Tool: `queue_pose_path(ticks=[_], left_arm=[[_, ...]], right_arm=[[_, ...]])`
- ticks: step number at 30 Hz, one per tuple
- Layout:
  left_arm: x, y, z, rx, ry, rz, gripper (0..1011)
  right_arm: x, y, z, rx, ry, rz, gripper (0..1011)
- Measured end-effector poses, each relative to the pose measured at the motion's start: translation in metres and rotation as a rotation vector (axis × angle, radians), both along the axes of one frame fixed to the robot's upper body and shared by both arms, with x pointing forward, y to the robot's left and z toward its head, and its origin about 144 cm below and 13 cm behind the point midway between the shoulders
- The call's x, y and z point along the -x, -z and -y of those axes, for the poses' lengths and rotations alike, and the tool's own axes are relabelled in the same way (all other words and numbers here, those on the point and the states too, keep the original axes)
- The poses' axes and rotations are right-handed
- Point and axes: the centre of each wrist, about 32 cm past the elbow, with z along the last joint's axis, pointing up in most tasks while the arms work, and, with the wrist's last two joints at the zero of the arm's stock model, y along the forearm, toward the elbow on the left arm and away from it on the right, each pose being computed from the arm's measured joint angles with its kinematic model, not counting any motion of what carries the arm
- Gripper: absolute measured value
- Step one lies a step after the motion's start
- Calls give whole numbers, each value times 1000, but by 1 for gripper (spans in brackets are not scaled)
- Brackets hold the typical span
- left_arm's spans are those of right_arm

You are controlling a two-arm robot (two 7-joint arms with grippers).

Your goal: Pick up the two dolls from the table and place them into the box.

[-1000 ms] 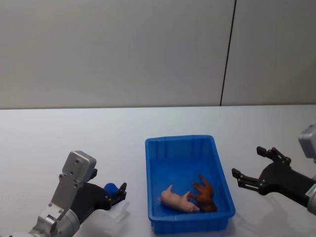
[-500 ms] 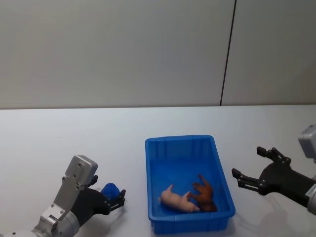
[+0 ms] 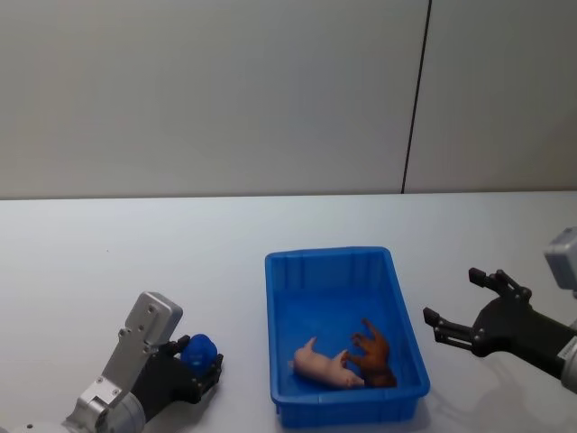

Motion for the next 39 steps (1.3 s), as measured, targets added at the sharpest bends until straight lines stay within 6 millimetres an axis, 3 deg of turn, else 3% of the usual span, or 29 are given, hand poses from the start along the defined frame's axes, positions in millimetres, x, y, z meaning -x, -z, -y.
queue_pose_path(ticks=[4,14,20,30,39], left_arm=[[-1,1,-1,-3,9,-5,594],[-3,-3,-2,-14,30,4,519],[-8,-16,2,-13,51,57,477],[-25,-46,22,19,118,174,410],[-36,-59,47,55,181,232,394]], right_arm=[[0,0,0,0,0,0,1001],[0,0,0,0,0,0,1001],[0,0,0,0,0,0,1001],[0,0,0,0,0,0,1001],[0,0,0,0,0,0,1001]])
